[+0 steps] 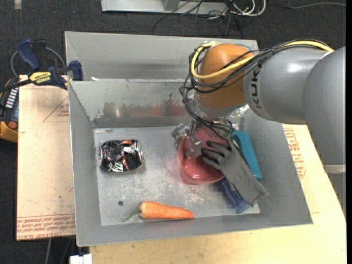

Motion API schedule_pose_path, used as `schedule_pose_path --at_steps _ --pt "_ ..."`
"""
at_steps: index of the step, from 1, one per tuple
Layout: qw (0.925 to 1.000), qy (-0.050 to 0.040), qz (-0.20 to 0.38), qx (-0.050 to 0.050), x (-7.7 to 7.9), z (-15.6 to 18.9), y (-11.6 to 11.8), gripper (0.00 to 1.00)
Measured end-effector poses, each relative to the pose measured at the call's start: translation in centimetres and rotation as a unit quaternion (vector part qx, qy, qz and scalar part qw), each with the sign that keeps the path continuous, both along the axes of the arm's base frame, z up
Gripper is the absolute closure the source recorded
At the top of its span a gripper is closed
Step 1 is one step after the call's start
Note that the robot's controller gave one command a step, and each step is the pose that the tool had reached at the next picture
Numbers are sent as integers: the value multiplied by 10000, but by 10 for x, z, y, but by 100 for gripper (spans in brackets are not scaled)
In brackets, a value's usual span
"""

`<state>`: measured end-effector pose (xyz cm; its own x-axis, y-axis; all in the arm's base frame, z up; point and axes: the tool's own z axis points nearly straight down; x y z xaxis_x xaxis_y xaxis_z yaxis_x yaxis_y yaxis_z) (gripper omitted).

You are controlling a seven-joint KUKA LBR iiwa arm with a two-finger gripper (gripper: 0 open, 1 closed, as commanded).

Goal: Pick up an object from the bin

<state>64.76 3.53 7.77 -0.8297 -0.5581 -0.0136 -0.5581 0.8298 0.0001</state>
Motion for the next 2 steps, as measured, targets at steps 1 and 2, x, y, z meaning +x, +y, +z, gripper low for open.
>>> schedule_pose_path --at_steps 1,2 --pt "10000 27 -1 -2 -2 9 0 100" --pt "10000 -4 -6 4 -1 22 0 100"
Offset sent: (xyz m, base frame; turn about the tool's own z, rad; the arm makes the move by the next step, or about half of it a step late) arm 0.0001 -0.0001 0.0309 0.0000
